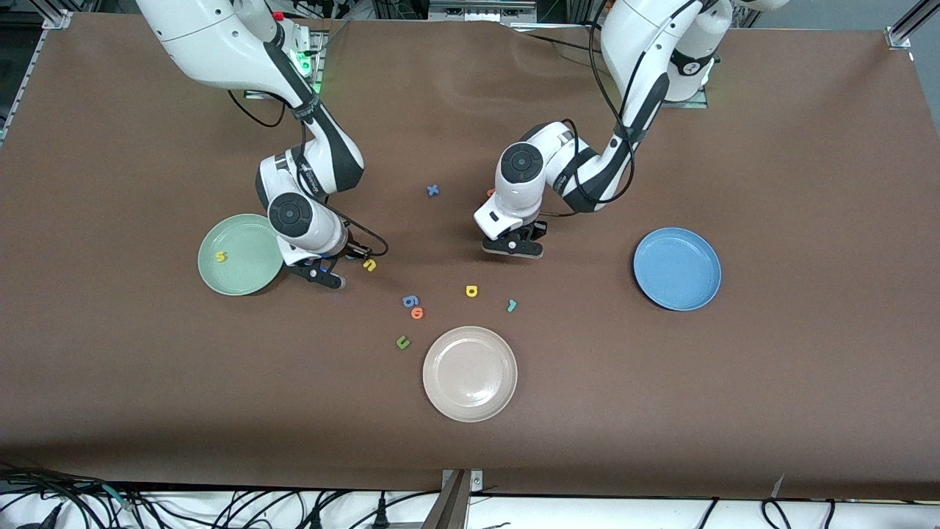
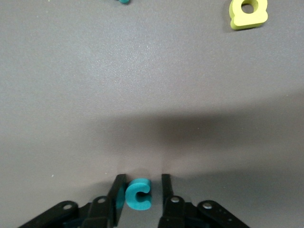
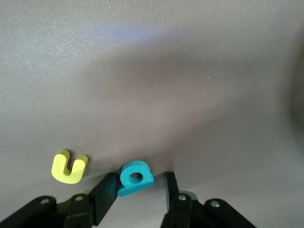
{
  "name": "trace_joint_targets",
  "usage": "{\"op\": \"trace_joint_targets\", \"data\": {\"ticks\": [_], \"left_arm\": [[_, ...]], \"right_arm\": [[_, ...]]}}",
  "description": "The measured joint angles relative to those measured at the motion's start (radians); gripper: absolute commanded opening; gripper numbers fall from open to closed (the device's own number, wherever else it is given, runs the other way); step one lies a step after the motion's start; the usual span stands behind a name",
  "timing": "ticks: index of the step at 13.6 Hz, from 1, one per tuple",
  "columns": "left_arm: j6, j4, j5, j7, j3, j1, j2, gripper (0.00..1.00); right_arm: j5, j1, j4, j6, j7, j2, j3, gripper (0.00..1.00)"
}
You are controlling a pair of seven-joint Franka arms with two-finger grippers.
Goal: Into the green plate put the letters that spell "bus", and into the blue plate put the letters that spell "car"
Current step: 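Grasp the cyan b with the right gripper, then place the c on the blue plate while the right gripper carries b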
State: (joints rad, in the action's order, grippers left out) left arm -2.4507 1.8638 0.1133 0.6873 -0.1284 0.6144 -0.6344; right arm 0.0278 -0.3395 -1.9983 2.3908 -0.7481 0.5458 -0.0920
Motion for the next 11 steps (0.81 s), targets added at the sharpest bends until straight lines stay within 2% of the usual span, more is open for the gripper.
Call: {"op": "trace_joint_targets", "data": {"ticks": [1,4,5,6,11], "left_arm": [[0.0,0.0,0.0,0.0,0.0,0.0,0.0,0.29],[0.0,0.001,0.0,0.001,0.0,0.0,0.0,0.22],[0.0,0.001,0.0,0.001,-0.001,0.0,0.001,0.19],[0.0,0.002,0.0,0.001,0.0,0.0,0.002,0.18],[0.007,0.002,0.0,0.005,0.001,-0.001,0.004,0.17]], "right_arm": [[0.0,0.0,0.0,0.0,0.0,0.0,0.0,0.42],[0.0,0.0,0.0,0.0,0.0,-0.002,0.0,0.2],[0.0,0.0,0.0,-0.003,0.0,-0.006,0.001,0.19],[0.0,0.0,0.0,-0.004,0.001,-0.01,0.001,0.13],[0.0,0.0,-0.001,-0.002,0.002,-0.008,0.001,0.1]]}}
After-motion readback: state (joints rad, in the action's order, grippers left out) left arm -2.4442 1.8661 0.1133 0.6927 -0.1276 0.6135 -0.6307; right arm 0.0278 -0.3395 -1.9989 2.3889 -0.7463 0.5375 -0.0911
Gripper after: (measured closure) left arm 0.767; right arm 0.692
